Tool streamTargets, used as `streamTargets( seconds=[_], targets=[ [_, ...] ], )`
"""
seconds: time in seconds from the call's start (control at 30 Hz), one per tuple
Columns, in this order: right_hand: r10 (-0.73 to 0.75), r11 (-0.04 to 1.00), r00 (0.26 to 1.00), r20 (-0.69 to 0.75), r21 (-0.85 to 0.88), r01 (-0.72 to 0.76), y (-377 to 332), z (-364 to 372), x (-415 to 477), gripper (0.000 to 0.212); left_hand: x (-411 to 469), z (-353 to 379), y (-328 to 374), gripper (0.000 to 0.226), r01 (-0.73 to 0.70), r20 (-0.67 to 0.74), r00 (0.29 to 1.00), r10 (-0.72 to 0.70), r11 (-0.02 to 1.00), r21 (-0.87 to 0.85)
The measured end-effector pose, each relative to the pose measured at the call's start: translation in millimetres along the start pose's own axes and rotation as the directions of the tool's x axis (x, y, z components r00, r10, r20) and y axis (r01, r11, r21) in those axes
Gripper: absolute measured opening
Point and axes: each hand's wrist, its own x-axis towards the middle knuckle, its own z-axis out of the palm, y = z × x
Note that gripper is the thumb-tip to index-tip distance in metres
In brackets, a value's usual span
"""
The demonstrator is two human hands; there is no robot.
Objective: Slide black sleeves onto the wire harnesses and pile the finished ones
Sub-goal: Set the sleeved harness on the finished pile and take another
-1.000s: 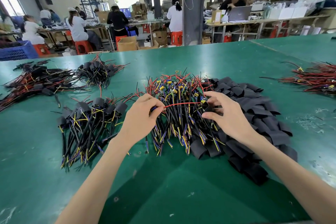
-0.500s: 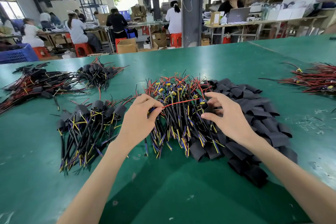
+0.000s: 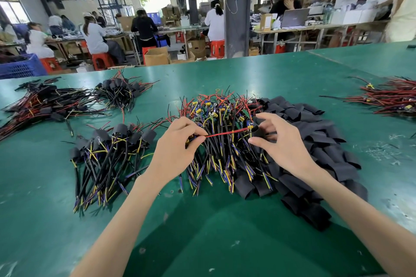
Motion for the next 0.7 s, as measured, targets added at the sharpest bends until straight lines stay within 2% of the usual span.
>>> streamTargets(
  seconds=[0.27, 0.37, 0.5, 0.6, 0.7],
  targets=[
    [-0.057, 0.998, 0.997, 0.042, -0.01, 0.058, -2.2, -1.3, -1.8, 0.058, -1.0, 1.6, -2.8, 0.008, 0.003, 0.033, 0.999, -0.003, 1.0, 0.015],
    [-0.182, 0.977, 0.981, 0.07, -0.099, 0.188, -2.3, -1.8, -3.4, 0.057, -0.4, 1.9, -1.2, 0.008, -0.007, 0.044, 0.999, 0.008, 1.0, -0.007],
    [-0.411, 0.829, 0.9, 0.147, -0.351, 0.436, -3.4, 3.7, -5.7, 0.051, -1.4, 5.5, 8.4, 0.021, 0.003, 0.077, 0.997, 0.004, 0.996, -0.088],
    [-0.46, 0.783, 0.872, 0.165, -0.388, 0.486, -7.7, 10.4, -8.5, 0.05, -4.2, 11.0, 18.6, 0.044, 0.014, 0.112, 0.994, 0.006, 0.983, -0.185],
    [-0.473, 0.799, 0.868, 0.154, -0.342, 0.496, -12.6, 14.4, -12.4, 0.05, -5.3, 14.4, 23.0, 0.036, 0.009, 0.058, 0.998, 0.003, 0.978, -0.208]
  ],
)
